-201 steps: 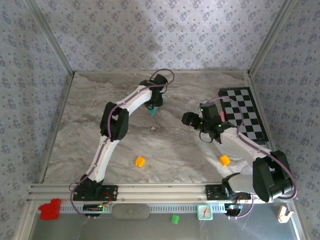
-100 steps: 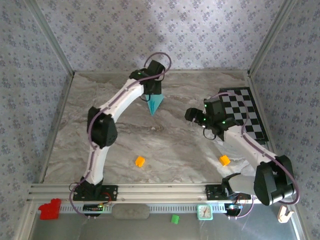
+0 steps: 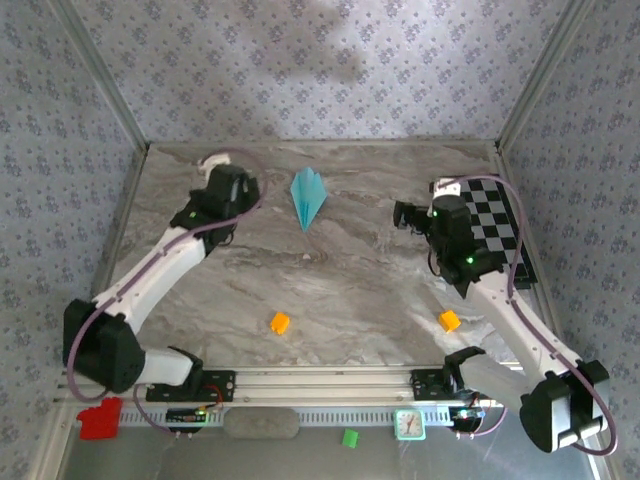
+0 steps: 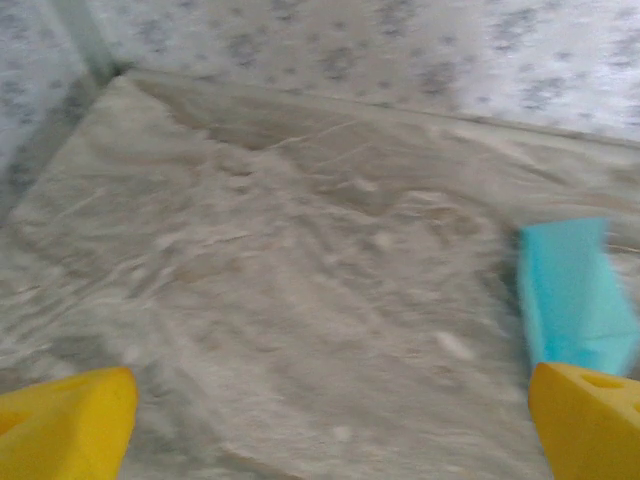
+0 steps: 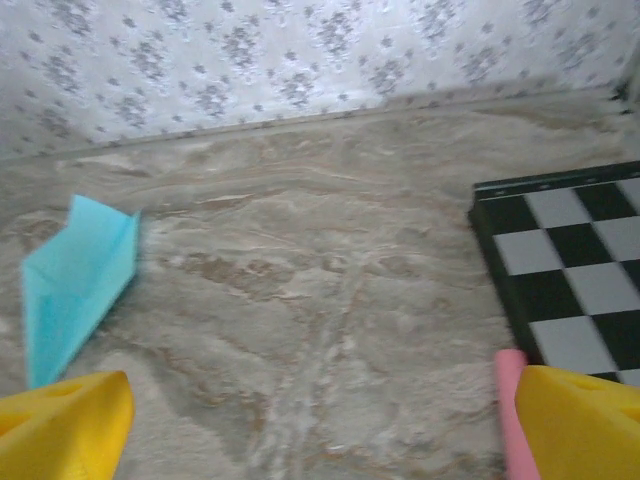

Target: Fold a paper plane with a square sheet of paper (pick it up from the middle)

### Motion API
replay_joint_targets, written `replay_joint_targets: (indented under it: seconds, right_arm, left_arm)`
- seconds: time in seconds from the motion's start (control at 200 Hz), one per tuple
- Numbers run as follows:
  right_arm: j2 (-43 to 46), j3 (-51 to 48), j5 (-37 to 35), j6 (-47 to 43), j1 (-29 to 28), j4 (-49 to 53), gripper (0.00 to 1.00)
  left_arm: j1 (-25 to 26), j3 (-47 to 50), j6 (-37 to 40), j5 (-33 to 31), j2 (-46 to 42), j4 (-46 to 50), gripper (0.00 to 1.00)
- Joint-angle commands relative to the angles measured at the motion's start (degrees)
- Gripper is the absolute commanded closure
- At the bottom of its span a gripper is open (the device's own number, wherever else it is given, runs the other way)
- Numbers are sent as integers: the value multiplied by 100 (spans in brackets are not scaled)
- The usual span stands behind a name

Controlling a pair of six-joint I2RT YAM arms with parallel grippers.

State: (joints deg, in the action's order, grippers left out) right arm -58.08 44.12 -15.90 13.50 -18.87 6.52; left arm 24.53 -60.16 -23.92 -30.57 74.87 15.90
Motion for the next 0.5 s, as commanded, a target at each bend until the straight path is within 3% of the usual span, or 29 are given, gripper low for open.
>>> replay_joint_targets:
  seconds: [0.0,0.105,0.27,0.495]
  right_arm:
    - [116,-537,-817,-656,110,-660,0]
    - [89,-1113,-1130,-890,266,-1271,0]
    - [-131,-1971,-1048,-848,639,-2357,0]
    - [-1014,-2494,-694,-1203,964,-3710,0]
  left_arm:
    - [-482,1150,289,-222,-718,-1433,0]
    - [-1021,2055,432,-388,-1159,-1917,0]
    - [-1569,3289,1002,-248,-1488,-3056,0]
    - [-2030,4201,1530,919,-1011,-4859,0]
